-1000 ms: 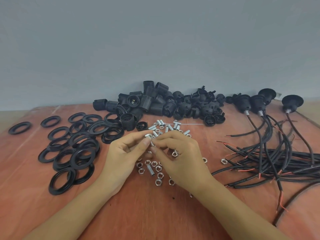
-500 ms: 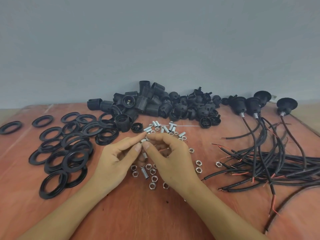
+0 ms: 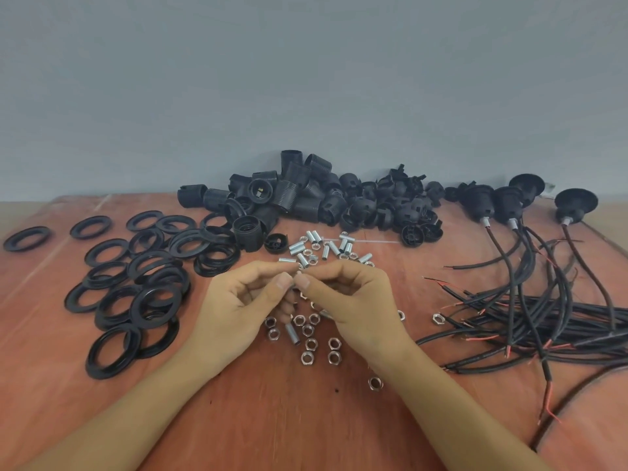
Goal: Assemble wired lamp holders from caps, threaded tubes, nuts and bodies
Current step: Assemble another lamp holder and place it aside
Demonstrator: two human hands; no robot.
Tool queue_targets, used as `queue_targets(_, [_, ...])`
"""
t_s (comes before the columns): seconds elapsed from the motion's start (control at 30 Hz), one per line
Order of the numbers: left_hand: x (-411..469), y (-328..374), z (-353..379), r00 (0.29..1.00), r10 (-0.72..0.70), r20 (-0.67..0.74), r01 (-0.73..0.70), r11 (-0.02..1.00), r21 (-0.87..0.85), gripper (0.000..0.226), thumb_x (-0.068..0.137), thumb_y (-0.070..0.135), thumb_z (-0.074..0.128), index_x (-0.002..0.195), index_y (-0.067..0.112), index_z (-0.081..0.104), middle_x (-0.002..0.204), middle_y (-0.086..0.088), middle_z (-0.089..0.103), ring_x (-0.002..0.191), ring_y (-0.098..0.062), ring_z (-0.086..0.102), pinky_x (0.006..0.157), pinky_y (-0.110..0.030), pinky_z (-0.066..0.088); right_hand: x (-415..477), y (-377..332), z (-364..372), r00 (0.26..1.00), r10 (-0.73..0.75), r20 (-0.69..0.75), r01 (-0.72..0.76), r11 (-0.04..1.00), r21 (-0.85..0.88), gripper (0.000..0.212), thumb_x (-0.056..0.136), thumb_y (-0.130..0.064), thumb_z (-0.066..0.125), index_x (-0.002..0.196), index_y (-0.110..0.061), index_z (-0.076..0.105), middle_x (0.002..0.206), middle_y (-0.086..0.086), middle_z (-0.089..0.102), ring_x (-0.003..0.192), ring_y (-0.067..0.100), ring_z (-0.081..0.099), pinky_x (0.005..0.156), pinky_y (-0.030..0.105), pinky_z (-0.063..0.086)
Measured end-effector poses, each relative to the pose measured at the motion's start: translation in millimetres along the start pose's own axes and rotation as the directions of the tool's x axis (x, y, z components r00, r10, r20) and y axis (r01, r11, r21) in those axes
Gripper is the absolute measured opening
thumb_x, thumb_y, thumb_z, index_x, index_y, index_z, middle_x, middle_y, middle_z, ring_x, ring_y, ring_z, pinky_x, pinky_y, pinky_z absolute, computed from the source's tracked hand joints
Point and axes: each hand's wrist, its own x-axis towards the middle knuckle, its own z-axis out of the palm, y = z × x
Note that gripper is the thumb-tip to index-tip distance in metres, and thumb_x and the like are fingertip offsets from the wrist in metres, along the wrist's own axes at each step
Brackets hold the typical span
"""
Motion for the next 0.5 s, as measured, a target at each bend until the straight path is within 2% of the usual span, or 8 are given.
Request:
queue_targets(0.13, [-0.3,0.9,-0.3,1.0,-0.006,-0.023,0.005,0.999,-0.039,0.028,0.076,0.008,0.067,0.103,0.0,0.067,0.083,-0.014,0.074,0.066,-0.018,0.069,0.06,-0.024,0.056,-1.6,1.8,-1.8,0.999,0.009,-0.045,-0.007,0.999,0.036,0.016,0.078,-0.004,0.078,0.083,-0.019,0.073,0.082,0.0,0.076,0.076,0.009,0.069,0.071,0.018,0.054])
queue_targets(0.37, [0.5,0.3,1.9,1.0,0.001,-0.026,-0.002,1.0,-0.021,0.022,0.077,0.01,0.065,0.097,0.002,0.07,0.076,-0.007,0.075,0.063,-0.013,0.069,0.06,-0.019,0.055,-5.6,0.8,-3.1,0.996,-0.068,-0.061,0.066,0.997,-0.032,0.021,0.078,-0.001,0.079,0.088,-0.018,0.071,0.082,-0.006,0.075,0.076,0.004,0.069,0.071,0.016,0.053])
queue_targets(0.5, [0.7,0.4,2.1,1.0,-0.003,-0.026,0.003,1.0,-0.025,0.022,0.078,0.012,0.064,0.096,0.002,0.07,0.074,-0.006,0.075,0.062,-0.013,0.069,0.06,-0.019,0.055,-7.5,-0.3,-3.8,0.992,-0.114,-0.057,0.11,0.991,-0.08,0.022,0.078,-0.001,0.078,0.089,-0.019,0.071,0.084,-0.005,0.075,0.077,0.007,0.068,0.073,0.021,0.055])
